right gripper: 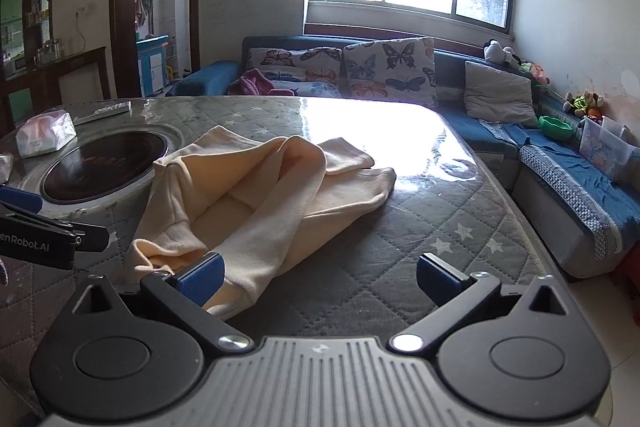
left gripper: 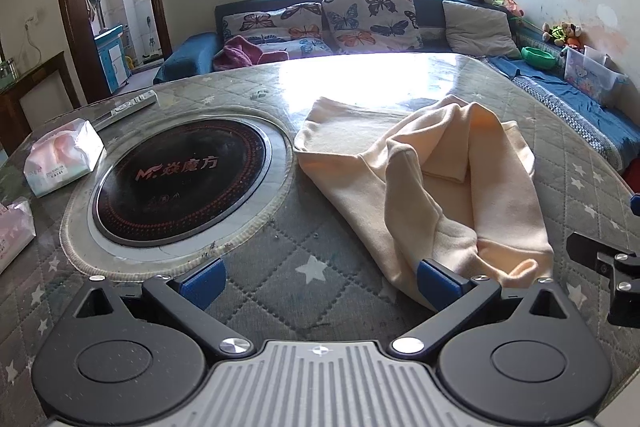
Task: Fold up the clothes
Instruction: 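Move both grippers over the crumpled cream shirt, approaching its bunched fabric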
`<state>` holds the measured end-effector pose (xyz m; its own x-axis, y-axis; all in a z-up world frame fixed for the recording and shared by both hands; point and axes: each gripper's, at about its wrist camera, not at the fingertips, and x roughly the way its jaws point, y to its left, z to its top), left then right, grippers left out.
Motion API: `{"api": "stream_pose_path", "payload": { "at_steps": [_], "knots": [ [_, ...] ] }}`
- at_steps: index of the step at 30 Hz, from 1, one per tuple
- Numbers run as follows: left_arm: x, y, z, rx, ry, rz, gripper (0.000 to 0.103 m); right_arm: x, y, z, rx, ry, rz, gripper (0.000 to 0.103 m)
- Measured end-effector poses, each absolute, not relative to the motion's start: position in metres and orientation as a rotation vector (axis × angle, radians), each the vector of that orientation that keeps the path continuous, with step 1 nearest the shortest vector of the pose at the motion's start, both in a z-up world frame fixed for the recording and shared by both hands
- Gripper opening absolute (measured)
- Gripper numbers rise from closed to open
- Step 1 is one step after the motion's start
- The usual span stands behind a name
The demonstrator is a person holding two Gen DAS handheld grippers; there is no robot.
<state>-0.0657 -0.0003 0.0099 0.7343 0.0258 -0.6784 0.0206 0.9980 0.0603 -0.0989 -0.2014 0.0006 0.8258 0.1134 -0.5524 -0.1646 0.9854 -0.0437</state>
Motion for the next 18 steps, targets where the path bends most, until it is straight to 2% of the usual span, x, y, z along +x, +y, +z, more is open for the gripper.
{"api": "stream_pose_path", "payload": {
  "at_steps": [18],
  "knots": [
    [-0.089,-0.012,0.005,0.094,0.746,-0.015,0.103,-0.124,-0.196,-0.004,-0.102,0.592,0.166,0.103]
  ]
}}
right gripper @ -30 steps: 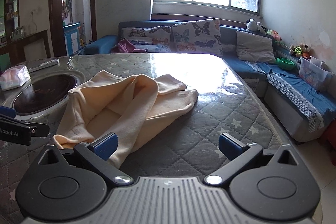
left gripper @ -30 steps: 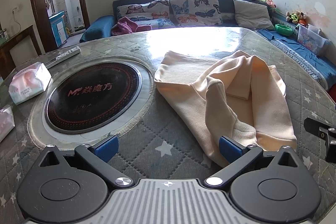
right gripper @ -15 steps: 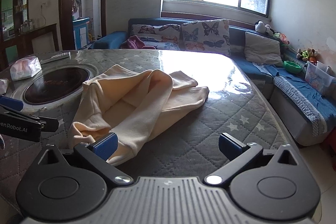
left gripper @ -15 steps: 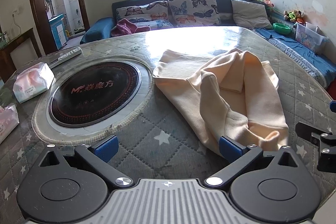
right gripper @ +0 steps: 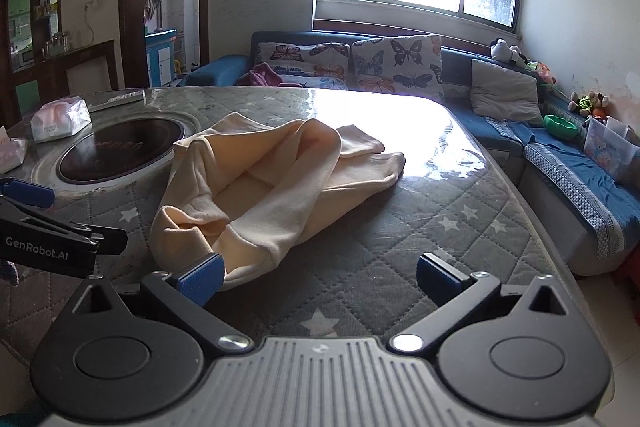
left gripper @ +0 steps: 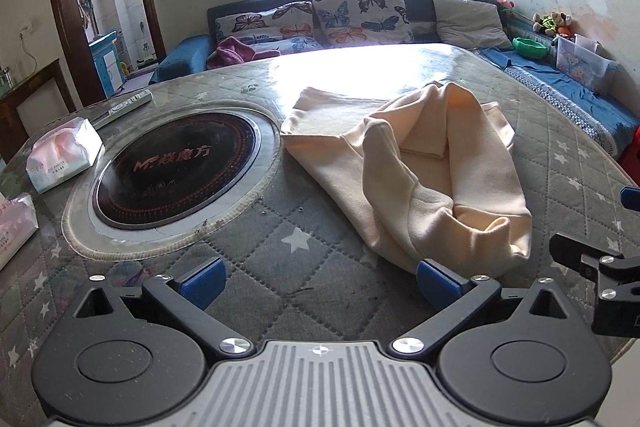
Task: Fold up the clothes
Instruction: 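Move both grippers over the crumpled cream shirt, approaching its bunched fabric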
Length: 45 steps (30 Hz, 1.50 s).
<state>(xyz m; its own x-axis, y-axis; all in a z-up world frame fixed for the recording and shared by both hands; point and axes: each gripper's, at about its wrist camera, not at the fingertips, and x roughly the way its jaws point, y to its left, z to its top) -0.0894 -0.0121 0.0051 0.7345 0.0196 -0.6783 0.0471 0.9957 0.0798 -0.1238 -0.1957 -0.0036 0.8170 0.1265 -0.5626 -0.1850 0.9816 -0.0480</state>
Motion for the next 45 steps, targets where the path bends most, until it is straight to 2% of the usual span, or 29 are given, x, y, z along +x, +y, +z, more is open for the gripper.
{"api": "stream_pose_path", "payload": {
  "at_steps": [45],
  "knots": [
    [-0.083,-0.019,-0.005,0.114,0.796,-0.028,0.103,-0.118,-0.188,-0.005,-0.110,0.622,0.197,0.103]
  ]
}}
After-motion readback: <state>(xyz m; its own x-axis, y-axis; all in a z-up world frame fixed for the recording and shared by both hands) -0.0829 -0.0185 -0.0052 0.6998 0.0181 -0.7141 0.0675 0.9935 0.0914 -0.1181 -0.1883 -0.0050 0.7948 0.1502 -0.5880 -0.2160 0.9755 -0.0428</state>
